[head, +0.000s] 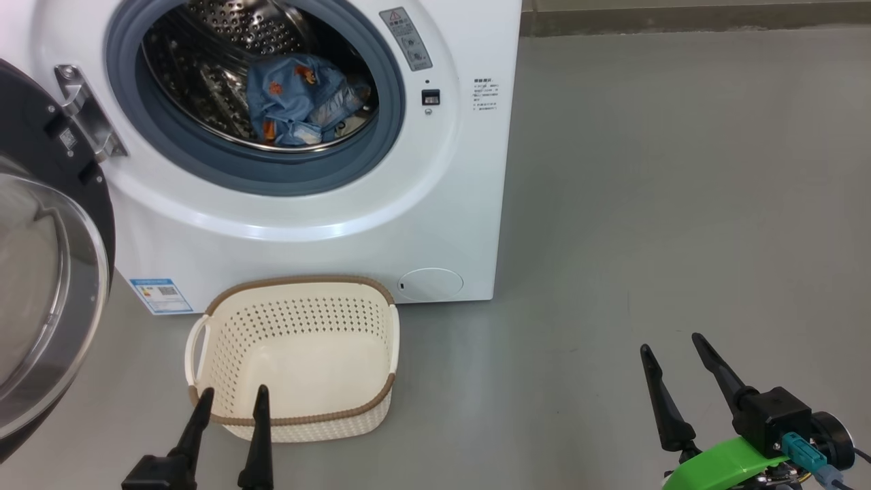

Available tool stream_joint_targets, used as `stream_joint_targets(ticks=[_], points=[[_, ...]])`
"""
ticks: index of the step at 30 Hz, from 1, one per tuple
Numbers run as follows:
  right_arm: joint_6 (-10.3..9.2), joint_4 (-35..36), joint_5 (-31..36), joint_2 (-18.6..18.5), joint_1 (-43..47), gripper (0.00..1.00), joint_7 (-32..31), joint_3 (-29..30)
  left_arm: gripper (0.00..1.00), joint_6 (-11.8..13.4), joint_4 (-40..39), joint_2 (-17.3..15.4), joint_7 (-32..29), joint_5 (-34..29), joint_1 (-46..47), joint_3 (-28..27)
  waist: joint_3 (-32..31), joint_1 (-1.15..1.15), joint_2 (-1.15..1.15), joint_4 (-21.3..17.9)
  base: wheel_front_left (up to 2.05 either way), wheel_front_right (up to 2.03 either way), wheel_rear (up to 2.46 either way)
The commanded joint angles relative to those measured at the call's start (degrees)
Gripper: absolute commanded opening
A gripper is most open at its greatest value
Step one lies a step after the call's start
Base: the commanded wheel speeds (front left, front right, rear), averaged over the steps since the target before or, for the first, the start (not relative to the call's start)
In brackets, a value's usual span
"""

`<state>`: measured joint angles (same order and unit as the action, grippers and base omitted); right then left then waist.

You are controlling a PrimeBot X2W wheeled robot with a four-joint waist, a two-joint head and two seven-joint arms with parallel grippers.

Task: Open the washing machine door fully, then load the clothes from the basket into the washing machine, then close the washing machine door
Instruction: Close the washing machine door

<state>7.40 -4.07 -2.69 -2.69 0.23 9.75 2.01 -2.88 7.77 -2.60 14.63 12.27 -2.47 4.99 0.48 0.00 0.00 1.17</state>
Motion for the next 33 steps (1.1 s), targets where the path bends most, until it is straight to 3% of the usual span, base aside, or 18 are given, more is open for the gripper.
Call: stream_joint_targets(ticks=[1, 10, 33], points=[[0.09, 1.47, 0.21, -0.19, -1.16, 1.0, 0.32, -1.65, 1.0, -0.17, -1.05, -0.28, 0.37, -0.61, 1.32, -1.74, 0.04, 0.0, 0.0, 0.08, 0.0, 0.0, 0.0], [0.09, 1.39, -0.23, -0.19, -1.11, 1.0, 0.47, -2.22, 1.0, -0.24, -1.04, -0.28, 0.37, -0.8, 1.4, -1.56, 0.26, 0.0, 0.0, 1.58, 0.0, 0.0, 0.0], [0.09, -1.2, -2.32, -0.19, -2.09, 1.0, 2.33, -8.68, 1.0, 0.51, -1.88, -0.28, 0.37, -2.14, -0.71, -1.43, -1.09, 0.0, 0.0, 22.95, 0.0, 0.0, 0.0]])
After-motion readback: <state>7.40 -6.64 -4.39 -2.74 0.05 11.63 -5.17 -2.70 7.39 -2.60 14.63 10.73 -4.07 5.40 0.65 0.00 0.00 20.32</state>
